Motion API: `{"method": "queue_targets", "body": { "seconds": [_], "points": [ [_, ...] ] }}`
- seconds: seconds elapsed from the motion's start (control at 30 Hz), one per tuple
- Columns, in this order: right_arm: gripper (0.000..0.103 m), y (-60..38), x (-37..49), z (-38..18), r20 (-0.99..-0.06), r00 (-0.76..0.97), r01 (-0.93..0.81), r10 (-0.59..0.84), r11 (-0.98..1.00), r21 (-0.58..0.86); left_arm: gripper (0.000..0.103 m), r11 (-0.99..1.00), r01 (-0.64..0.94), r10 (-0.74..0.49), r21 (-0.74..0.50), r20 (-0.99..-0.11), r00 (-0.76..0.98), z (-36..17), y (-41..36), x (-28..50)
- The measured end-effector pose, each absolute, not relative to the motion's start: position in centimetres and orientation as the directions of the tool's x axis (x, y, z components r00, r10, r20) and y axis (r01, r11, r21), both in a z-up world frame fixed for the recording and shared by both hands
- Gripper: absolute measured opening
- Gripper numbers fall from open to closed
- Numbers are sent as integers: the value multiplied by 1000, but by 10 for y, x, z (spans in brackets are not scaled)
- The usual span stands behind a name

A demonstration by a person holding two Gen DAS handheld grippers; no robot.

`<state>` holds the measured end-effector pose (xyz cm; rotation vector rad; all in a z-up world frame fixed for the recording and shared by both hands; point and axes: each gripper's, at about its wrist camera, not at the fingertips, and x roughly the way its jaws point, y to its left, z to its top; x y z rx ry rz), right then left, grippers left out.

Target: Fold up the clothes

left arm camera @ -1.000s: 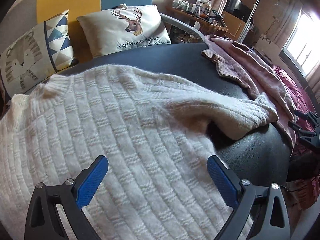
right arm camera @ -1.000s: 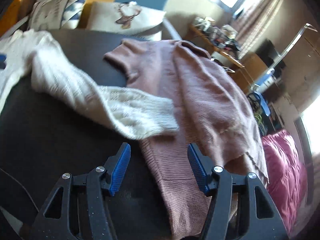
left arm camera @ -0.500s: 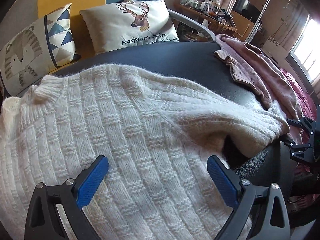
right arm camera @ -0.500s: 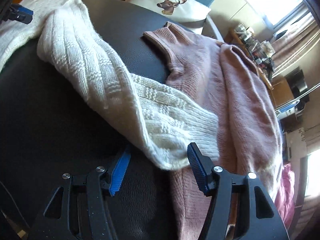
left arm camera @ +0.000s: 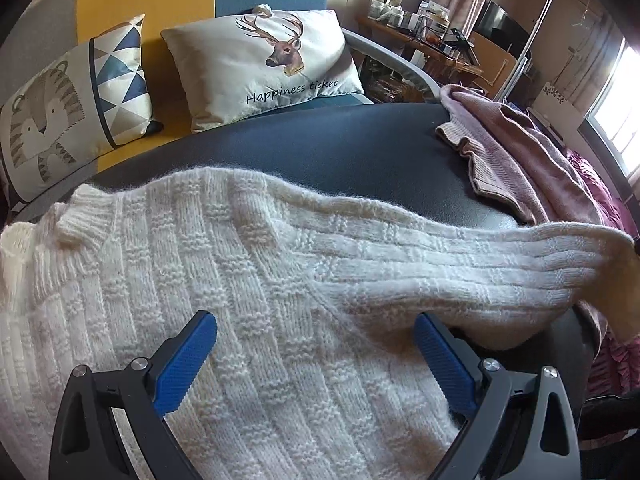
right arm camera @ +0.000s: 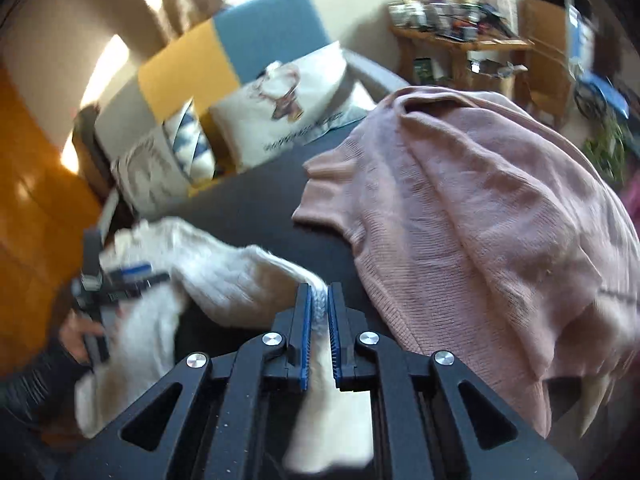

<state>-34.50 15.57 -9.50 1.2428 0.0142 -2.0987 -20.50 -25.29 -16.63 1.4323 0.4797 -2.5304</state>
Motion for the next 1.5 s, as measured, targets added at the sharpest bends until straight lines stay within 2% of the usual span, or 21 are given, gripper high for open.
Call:
{"method": "queue_targets", "body": {
  "seconds": [0.1, 0.2, 0.33, 0.67, 0.87, 1.1, 1.13, 1.17, 1.2, 1.33, 1.5],
  "points": [
    [10, 158, -352, -114, -827, -358, 541, -433, -818, 195, 101, -928, 331, -19, -171, -865, -501, -172, -251, -212],
    [26, 175, -356, -147, -859, -368, 501, -356, -854, 140, 101, -930, 336, -32, -150, -877, -480, -177, -247, -216],
    [45, 208, -338, -168, -825, -371, 425, -426, -868, 257, 101, -937, 324, -45, -129, -877, -478, -179, -246, -215],
    [45, 249, -282, -210, -728, -326, 224, -603, -797, 561, 101, -931, 331, -32, -151, -872, -489, -173, -241, -215],
    [45, 239, -284, -219, -732, -384, 183, -562, -824, 536, 101, -928, 331, -18, -169, -869, -494, -173, -236, -220],
    [45, 211, -308, -227, -678, -405, 217, -614, -785, 581, 101, -919, 336, 12, -207, -865, -501, -176, -238, -221],
    [41, 211, -308, -227, -670, -407, 217, -621, -778, 590, 101, -919, 334, 14, -209, -865, -502, -176, -238, -220],
    [32, 210, -308, -227, -661, -409, 216, -629, -771, 599, 101, -919, 333, 17, -212, -864, -504, -176, -239, -220],
    [18, 210, -307, -227, -656, -409, 218, -634, -767, 604, 101, -919, 330, 18, -213, -863, -505, -176, -238, -221],
    [15, 219, -301, -217, -636, -439, 215, -635, -762, 611, 101, -922, 322, 24, -216, -860, -509, -173, -236, -222],
    [15, 242, -290, -170, -528, -555, 244, -642, -733, 635, 101, -927, 300, 35, -225, -849, -528, -165, -230, -223]
  ]
}}
